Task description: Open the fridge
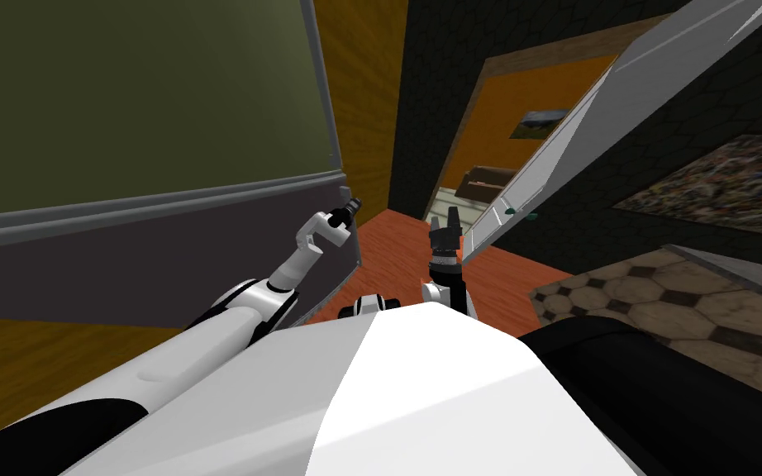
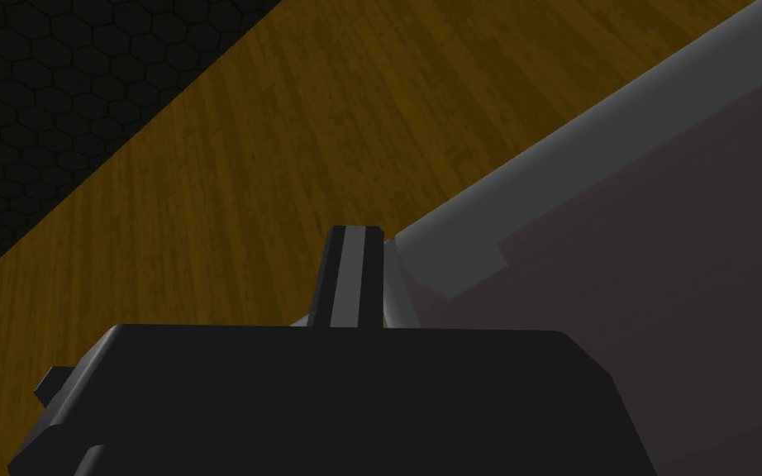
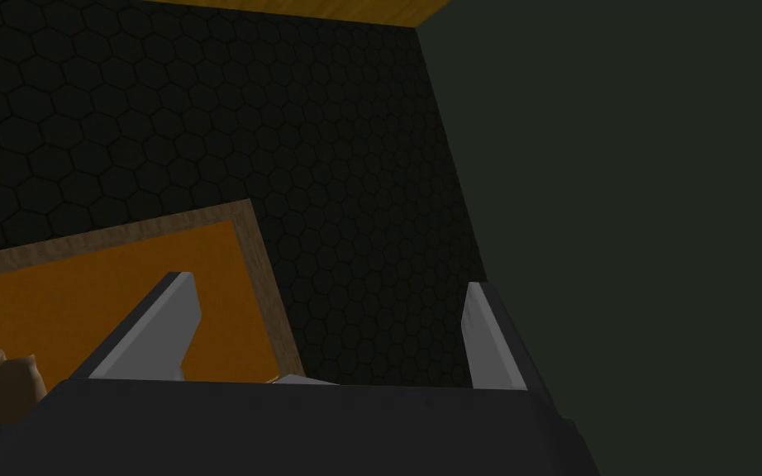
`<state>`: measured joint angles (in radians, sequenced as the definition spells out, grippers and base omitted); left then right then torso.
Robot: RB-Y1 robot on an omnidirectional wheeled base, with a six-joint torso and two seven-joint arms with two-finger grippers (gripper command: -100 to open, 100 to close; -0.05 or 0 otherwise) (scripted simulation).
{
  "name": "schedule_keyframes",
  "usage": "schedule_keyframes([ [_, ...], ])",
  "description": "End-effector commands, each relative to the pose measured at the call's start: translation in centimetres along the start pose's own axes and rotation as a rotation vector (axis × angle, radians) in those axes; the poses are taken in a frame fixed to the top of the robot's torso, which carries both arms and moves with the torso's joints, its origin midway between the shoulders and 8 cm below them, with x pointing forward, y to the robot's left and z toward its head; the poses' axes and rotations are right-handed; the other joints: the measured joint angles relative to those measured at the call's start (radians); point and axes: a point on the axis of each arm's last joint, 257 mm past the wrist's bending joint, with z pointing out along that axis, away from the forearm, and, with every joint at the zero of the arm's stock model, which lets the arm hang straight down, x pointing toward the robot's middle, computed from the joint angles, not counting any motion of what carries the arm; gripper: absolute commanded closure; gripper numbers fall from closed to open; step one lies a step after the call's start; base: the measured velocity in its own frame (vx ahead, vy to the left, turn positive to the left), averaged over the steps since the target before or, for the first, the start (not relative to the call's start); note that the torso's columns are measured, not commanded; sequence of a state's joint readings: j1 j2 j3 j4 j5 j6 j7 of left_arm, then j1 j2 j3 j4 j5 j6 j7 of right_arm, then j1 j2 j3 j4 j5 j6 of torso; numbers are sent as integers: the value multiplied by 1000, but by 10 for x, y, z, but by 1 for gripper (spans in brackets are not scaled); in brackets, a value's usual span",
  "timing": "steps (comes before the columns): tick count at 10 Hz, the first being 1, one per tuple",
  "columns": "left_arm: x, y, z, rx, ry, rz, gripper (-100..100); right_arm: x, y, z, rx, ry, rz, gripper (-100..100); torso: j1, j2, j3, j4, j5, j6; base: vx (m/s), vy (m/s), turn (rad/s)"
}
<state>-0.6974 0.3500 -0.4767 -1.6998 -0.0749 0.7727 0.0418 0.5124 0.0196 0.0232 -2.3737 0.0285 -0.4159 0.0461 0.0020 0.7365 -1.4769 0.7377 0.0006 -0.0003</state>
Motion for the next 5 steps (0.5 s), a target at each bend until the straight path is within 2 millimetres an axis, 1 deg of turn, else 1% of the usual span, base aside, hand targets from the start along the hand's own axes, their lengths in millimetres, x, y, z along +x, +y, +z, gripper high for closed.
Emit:
schedule_keyframes([
  [1, 35, -24, -12, 46, 68, 7, 100, 0, 0, 0, 0, 0, 0, 0, -1, 1, 0, 0, 0, 0, -270, 39, -85],
  [2, 49, -33, -17, 64, 95, 10, 100, 0, 0, 0, 0, 0, 0, 0, -5, 3, 2, 1, -1, 0, -302, 19, -72],
  [3, 43, -27, -12, 51, 77, 8, 100, 0, 0, 0, 0, 0, 0, 0, -5, 4, 3, 1, -2, 0, -140, 12, -21],
  [4, 36, -22, -9, 44, 64, 28, -100, 0, 0, 0, 0, 0, 0, 0, -4, -5, -2, -1, -1, 0, 98, 33, -8],
  [5, 34, -21, -9, 42, 62, 32, -100, 0, 0, 0, 0, 0, 0, 0, -1, -15, -9, -4, 0, 0, 180, 55, -6],
])
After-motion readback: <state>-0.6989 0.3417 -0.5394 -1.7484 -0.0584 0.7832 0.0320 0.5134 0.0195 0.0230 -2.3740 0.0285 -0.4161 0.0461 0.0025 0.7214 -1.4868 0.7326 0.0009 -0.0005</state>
